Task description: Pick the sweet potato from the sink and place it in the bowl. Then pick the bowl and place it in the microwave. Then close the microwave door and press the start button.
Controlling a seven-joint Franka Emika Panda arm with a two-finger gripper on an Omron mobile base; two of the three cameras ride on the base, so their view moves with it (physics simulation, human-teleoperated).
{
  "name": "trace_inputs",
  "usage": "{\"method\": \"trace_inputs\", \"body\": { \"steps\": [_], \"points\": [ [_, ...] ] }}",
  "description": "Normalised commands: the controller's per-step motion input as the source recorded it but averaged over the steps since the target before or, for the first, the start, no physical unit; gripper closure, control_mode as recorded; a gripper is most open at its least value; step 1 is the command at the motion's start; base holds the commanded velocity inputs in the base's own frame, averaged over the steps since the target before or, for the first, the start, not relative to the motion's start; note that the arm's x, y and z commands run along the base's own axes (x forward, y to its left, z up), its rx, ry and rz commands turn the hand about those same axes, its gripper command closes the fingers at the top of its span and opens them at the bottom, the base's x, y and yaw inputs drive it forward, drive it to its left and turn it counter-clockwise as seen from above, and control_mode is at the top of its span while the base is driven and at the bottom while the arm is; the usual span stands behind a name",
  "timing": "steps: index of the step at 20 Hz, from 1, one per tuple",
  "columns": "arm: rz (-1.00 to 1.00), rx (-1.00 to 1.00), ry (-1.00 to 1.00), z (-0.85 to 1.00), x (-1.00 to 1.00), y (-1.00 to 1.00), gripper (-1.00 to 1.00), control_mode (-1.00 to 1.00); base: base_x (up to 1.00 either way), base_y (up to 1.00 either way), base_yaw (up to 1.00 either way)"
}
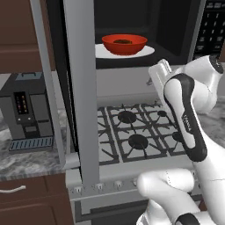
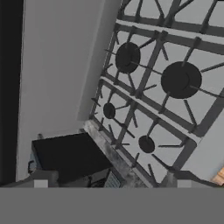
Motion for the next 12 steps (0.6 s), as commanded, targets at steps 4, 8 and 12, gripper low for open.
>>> {"method": "trace_inputs", "body": {
  "steps": [4, 8, 12],
  "points": [
    [0.52, -0.28, -0.27, -0.06, -0.72, 0.00, -1.00, -1.00, 0.00, 0.00, 0.00],
    [0.62, -0.73, -0.36, 0.00, -0.33, 0.00, -1.00, -1.00, 0.00, 0.00, 0.00],
    [0.64, -0.75, -0.48, 0.06, -0.18, 0.00, -1.00, -1.00, 0.00, 0.00, 0.00]
  ]
}}
